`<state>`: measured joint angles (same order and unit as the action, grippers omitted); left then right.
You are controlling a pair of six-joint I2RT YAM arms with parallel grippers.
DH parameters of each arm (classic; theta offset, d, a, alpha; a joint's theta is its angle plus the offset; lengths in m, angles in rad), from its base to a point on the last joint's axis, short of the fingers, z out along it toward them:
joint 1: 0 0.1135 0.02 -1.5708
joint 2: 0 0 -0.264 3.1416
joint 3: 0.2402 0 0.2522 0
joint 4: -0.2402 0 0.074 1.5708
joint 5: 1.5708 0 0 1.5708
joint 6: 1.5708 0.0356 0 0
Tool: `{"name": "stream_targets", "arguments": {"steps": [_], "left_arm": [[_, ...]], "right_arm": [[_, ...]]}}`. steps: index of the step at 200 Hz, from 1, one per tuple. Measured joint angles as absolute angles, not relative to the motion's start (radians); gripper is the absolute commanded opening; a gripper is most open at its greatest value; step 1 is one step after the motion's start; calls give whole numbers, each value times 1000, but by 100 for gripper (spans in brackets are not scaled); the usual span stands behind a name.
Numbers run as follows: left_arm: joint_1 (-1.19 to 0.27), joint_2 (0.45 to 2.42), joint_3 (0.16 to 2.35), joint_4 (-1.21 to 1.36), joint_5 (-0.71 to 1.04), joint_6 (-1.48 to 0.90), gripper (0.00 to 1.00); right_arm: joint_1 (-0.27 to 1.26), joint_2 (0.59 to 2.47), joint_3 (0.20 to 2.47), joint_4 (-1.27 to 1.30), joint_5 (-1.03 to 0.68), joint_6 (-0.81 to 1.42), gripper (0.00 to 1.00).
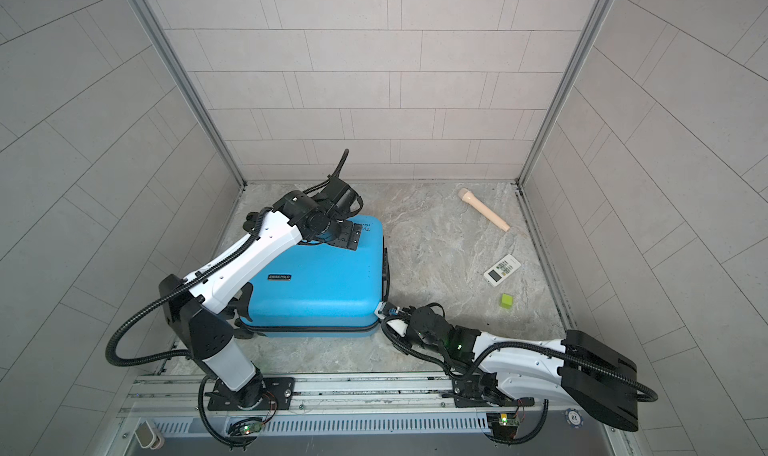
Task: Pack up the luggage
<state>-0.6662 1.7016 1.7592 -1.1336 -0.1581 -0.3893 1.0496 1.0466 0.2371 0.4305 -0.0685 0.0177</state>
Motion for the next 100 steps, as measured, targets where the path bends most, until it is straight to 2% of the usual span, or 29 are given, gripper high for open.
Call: {"name": "stream_targets", "arguments": {"steps": [31,63,100], "left_arm": [[-666,1701,1758,-1133,-158,-391,100],[-666,1698,1753,-1129,-158,-392,100],[-666,1693,1744,-1120,-158,-392,98]], "right_arm": [[1046,1046,237,432,-70,26,18],[1046,1045,237,430,-82,34,0],[1044,1032,237,416,-77,41,0]]}}
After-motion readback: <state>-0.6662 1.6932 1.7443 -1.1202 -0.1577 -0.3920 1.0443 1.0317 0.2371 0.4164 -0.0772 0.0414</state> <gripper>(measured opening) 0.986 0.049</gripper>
